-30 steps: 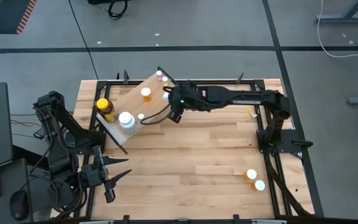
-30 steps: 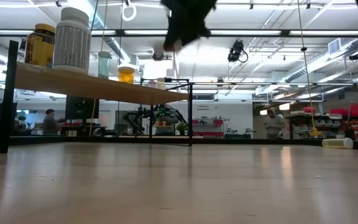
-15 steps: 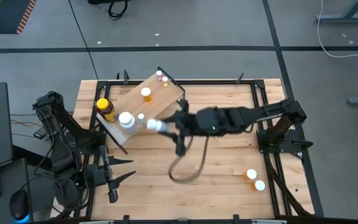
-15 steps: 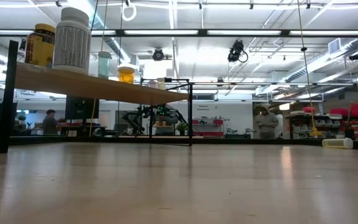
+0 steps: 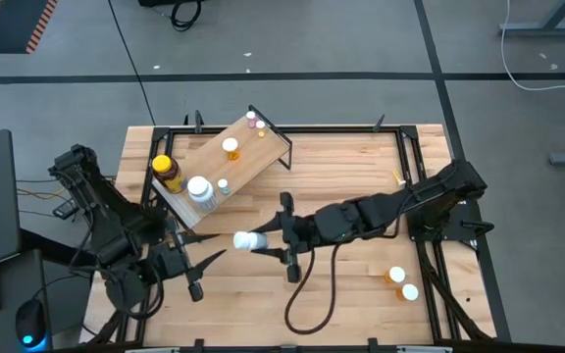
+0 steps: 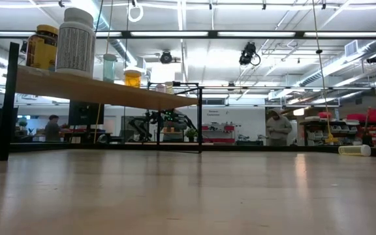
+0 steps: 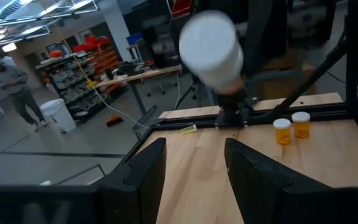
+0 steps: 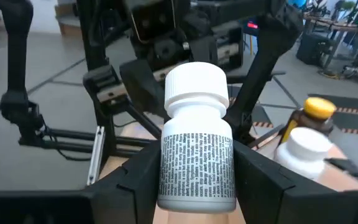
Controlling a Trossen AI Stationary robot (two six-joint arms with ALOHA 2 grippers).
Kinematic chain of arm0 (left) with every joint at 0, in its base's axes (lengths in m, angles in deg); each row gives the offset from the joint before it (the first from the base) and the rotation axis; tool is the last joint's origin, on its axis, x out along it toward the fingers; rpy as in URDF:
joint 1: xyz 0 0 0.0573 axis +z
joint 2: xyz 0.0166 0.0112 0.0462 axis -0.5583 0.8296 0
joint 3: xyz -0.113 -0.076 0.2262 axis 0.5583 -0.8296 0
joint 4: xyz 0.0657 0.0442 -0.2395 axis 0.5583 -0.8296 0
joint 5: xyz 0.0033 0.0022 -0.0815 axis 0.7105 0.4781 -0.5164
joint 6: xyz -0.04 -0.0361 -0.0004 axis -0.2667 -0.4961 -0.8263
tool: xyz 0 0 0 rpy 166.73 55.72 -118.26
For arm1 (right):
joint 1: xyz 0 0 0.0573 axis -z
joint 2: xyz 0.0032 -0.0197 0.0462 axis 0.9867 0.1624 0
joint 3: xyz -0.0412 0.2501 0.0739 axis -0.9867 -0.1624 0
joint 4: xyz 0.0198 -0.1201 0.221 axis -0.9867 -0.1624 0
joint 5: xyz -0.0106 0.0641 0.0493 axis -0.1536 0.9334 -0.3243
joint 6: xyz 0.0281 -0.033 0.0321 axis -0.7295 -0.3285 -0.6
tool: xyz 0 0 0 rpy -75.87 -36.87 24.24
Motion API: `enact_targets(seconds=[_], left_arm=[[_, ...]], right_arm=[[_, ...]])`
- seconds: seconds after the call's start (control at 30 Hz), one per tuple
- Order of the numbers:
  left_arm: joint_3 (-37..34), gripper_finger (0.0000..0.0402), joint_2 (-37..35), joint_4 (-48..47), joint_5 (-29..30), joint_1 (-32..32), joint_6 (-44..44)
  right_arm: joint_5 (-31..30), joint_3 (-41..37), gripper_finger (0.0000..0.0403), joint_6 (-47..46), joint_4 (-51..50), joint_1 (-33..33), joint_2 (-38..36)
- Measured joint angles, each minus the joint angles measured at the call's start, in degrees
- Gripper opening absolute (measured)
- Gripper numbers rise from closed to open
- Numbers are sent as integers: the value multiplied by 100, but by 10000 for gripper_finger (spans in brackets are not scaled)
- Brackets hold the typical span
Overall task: Pick and place medicine bottles onto shelf by color
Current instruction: Adjust the small white pill bottle on the shelf
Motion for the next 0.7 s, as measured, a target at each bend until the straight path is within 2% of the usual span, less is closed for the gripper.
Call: enact_targets(seconds=[0.4,0.53,0.7], left_arm=[[0,172,0,2,0,-39,-3],[0,172,0,4,-1,6,-78],[0,172,5,4,0,194,-157]], right_arm=[[154,-1775,182,-171,2894,121,2],[250,-2204,182,-208,3982,205,-4],[293,-2611,182,-263,4841,225,-2]])
